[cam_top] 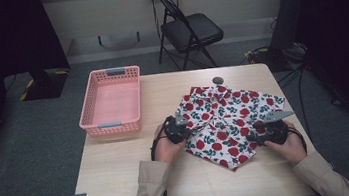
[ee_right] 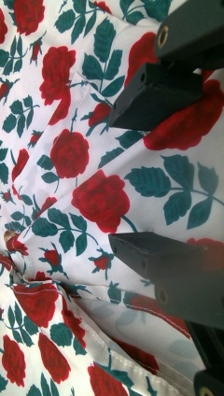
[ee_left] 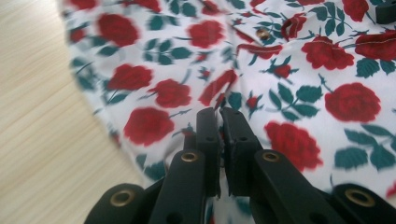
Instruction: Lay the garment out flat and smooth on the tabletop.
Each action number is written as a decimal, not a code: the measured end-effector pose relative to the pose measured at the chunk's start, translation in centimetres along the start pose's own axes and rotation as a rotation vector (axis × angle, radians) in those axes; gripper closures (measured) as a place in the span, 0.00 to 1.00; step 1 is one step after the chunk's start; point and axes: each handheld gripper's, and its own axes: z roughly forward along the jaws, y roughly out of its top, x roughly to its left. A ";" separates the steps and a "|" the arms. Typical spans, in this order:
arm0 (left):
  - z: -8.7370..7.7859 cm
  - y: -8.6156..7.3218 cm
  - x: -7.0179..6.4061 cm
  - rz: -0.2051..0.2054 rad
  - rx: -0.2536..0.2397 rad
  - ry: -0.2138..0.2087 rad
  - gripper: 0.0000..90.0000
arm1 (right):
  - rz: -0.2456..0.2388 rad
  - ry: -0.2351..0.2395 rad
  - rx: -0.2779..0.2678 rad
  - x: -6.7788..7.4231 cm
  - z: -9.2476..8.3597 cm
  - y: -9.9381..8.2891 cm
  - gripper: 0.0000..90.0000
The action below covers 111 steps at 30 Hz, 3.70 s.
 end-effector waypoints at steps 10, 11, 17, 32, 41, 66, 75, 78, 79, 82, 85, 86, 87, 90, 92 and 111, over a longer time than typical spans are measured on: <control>-2.5 -3.1 3.0 -0.094 -0.012 0.043 0.87 | 0.000 0.000 0.000 0.0 0.0 0.0 0.41; -2.4 -3.0 2.9 -0.096 -0.021 0.028 0.76 | 0.000 0.001 0.000 0.0 0.0 0.0 0.41; -1.2 -0.8 0.5 -0.043 -0.103 -0.032 0.52 | 0.000 0.001 0.000 0.0 0.0 0.0 0.41; 6.2 1.8 -2.2 0.015 -0.029 -0.050 0.66 | 0.001 0.004 -0.001 0.0 0.0 0.0 0.41; 6.2 2.4 -2.1 0.008 0.013 -0.005 0.90 | 0.001 0.005 -0.001 -0.1 0.0 0.0 0.41; 1.1 4.1 1.8 -0.143 -0.105 -0.021 0.99 | 0.004 0.006 -0.002 -0.1 0.0 0.0 0.41; -0.9 4.4 3.9 -0.166 -0.131 0.010 0.99 | 0.003 0.006 -0.002 -0.1 0.0 0.0 0.41; -1.6 4.6 4.7 -0.180 -0.149 0.020 0.99 | 0.003 0.007 -0.002 -0.1 0.0 0.0 0.41; -2.0 4.7 5.2 -0.181 -0.159 0.019 0.99 | 0.003 0.007 -0.002 -0.1 0.0 0.0 0.41; -2.5 4.7 5.9 -0.182 -0.164 0.025 0.98 | 0.003 0.006 -0.002 -0.1 0.0 0.0 0.41; -3.5 4.4 7.4 -0.201 -0.161 0.053 0.99 | 0.005 0.008 -0.002 -0.1 0.0 0.0 0.41; -3.5 4.4 7.4 -0.201 -0.161 0.053 0.99 | 0.005 0.008 -0.002 -0.1 0.0 0.0 0.41; -3.7 4.3 7.8 -0.210 -0.160 0.057 0.99 | 0.006 0.008 -0.002 -0.1 0.0 0.0 0.41; -4.6 3.4 9.7 -0.254 -0.182 0.102 0.98 | 0.005 0.009 -0.002 -0.1 0.0 0.0 0.41; -5.2 2.7 10.4 -0.290 -0.201 0.116 0.97 | 0.004 0.009 -0.002 -0.1 0.0 0.0 0.41; -3.1 0.8 4.1 -0.161 -0.175 -0.028 0.27 | 0.002 0.007 -0.002 -0.1 0.0 0.0 0.41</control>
